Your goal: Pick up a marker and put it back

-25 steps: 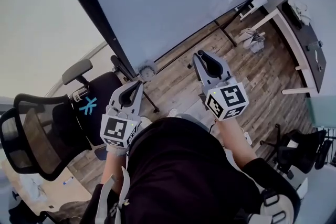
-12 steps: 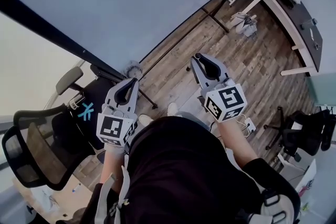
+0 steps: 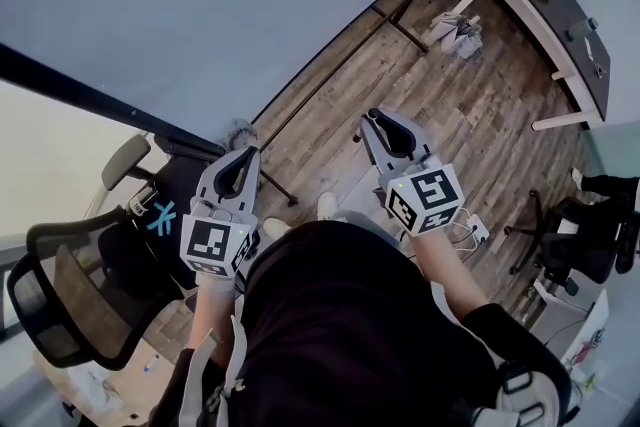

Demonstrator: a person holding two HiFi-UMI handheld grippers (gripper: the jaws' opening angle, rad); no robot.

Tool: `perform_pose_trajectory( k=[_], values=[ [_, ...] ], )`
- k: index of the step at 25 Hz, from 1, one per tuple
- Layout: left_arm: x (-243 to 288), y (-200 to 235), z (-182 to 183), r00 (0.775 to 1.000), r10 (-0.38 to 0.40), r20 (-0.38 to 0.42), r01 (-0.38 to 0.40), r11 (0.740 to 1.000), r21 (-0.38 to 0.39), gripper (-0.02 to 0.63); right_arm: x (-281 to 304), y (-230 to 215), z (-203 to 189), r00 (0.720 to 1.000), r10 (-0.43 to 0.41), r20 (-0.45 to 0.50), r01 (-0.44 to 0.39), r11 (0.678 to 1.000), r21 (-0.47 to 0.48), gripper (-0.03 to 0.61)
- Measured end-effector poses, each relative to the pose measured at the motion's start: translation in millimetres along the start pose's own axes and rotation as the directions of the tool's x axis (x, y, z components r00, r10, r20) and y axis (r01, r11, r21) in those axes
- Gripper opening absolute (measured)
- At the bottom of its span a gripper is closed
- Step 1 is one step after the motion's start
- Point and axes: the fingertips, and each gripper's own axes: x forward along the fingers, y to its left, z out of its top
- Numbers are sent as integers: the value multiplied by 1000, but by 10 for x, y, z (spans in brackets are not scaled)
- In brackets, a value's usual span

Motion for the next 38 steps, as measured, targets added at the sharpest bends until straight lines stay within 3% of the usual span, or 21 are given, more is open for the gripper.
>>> perform_pose_trajectory(
  k=[20, 29, 38],
  values=[
    [-186, 19, -60, 998, 65, -3, -65, 998, -11, 8, 58, 86, -4, 999, 51, -6, -51, 999, -18, 77],
    [-513, 153, -175, 987, 160, -7, -160, 986, -42, 8, 337, 439, 223, 987, 161, 17, -160, 985, -64, 77],
    [-964, 387, -306, 957, 289, -14, -289, 954, -82, 8, 703, 1000, 407, 952, 306, 13, -302, 946, -121, 77]
  ],
)
